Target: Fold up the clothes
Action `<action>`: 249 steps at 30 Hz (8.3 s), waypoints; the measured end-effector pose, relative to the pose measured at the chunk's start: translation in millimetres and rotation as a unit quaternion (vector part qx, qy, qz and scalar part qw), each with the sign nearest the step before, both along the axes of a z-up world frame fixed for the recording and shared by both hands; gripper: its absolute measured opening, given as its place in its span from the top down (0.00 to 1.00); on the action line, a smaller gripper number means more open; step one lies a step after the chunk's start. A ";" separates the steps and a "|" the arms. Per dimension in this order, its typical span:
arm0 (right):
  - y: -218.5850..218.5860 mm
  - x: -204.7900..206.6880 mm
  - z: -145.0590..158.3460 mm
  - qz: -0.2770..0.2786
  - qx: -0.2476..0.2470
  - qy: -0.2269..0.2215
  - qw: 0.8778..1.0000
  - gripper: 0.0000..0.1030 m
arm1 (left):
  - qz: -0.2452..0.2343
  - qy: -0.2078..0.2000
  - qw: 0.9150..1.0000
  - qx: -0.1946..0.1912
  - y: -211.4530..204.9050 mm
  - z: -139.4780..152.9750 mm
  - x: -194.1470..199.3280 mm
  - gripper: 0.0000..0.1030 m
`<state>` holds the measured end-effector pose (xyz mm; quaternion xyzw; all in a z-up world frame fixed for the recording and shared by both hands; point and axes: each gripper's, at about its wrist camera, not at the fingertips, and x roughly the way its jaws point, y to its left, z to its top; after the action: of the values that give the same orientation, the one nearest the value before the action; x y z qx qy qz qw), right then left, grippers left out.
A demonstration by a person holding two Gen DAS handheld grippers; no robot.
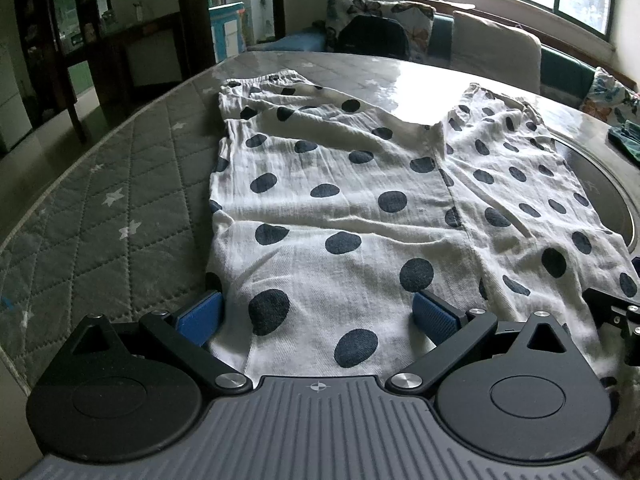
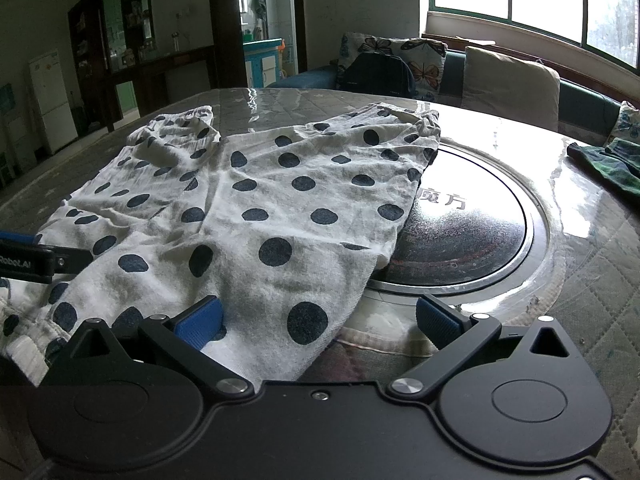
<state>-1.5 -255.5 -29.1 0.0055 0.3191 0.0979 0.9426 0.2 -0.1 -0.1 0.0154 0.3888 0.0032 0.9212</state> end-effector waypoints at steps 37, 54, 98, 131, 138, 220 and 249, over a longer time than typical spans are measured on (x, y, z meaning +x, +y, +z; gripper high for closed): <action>180.6 -74.9 46.9 0.336 -0.072 -0.031 0.939 0.27 | 0.045 -0.045 0.997 0.038 99.7 36.8 51.5 0.12; 194.8 -60.8 25.6 0.343 -0.081 -0.004 0.936 0.66 | 0.079 -0.025 0.997 0.003 119.2 34.0 212.2 0.16; 105.4 -54.8 67.8 0.246 0.093 -0.021 0.965 0.86 | 0.089 -0.080 0.989 -0.086 29.6 126.6 282.5 0.94; 46.7 -66.6 50.2 0.157 0.119 -0.005 0.980 0.86 | -0.033 0.031 0.999 -0.011 -63.7 38.6 324.4 0.66; 43.7 -63.1 49.1 0.161 0.119 0.000 0.980 0.86 | -0.008 0.046 0.999 -0.001 -57.7 17.0 348.1 0.66; 22.5 -112.1 68.4 0.109 0.021 0.052 0.993 0.75 | -0.355 -0.052 0.930 -0.081 -107.1 60.5 61.9 0.33; -27.2 192.5 61.7 0.048 -0.040 0.054 0.997 0.75 | -0.433 0.011 0.897 -0.088 -126.7 -14.2 12.1 0.33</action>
<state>190.9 -282.7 32.5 -0.0417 0.3733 0.1298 0.9176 12.3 -126.7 -14.4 0.1012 0.3529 -0.4299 0.8249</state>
